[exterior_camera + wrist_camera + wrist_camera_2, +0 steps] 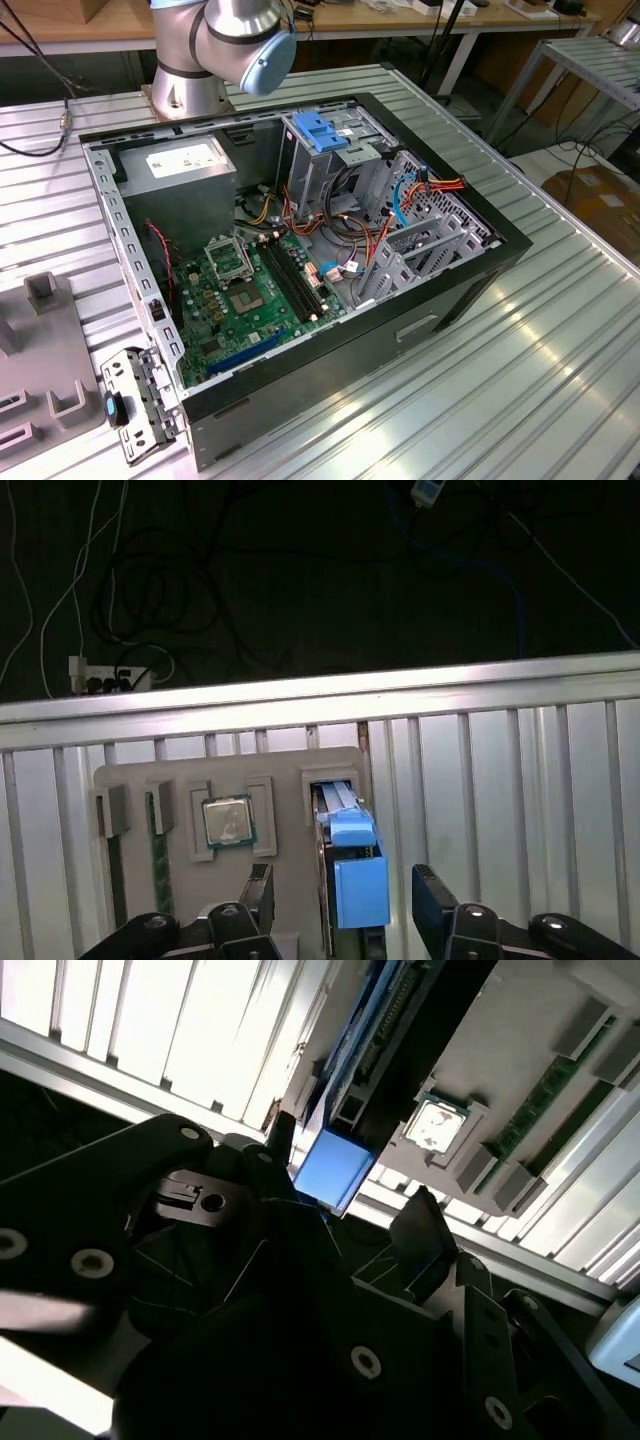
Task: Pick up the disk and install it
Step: 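Pick up the disk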
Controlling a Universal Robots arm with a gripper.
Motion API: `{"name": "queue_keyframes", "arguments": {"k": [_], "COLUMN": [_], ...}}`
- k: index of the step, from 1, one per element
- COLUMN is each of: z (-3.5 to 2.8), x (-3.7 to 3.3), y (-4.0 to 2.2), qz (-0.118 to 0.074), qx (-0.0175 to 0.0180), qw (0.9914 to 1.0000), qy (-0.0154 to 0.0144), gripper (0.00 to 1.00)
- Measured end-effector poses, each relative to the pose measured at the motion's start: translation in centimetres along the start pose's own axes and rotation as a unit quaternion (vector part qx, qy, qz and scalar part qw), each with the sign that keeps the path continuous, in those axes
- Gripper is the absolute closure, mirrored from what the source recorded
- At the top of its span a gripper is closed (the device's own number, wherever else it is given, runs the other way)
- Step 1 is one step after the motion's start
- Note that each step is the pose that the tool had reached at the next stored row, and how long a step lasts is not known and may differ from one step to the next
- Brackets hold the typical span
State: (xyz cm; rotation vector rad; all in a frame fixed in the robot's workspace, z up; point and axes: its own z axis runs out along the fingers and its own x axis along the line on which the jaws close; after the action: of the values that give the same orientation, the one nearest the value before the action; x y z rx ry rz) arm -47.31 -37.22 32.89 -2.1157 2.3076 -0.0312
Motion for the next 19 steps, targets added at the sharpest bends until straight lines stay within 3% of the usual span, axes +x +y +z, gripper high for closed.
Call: {"name": "queue_keyframes", "arguments": {"k": [1, 2, 3, 14, 15, 17, 19], "z": [1.25, 2.57, 2.79, 3.06, 3.07, 3.12, 3.15], "x": [-0.13, -0.21, -0.24, -0.53, -0.53, -0.53, -0.53], "y": [0.05, 0.08, 0.09, 0.12, 0.12, 0.13, 0.13], "qz": [-0.001, -0.002, -0.002, -0.002, -0.002, -0.002, -0.002], "qx": [0.0001, 0.0001, 0.0, 0.0, 0.0, 0.0, 0.0], "qw": [1.0, 1.0, 1.0, 1.0, 1.0, 1.0, 1.0], "qy": [0.0, -0.0001, -0.0001, 0.0002, 0.0002, 0.0002, 0.0002], "gripper": [0.34, 0.49, 0.49, 0.49, 0.5, 0.62, 0.62]}}
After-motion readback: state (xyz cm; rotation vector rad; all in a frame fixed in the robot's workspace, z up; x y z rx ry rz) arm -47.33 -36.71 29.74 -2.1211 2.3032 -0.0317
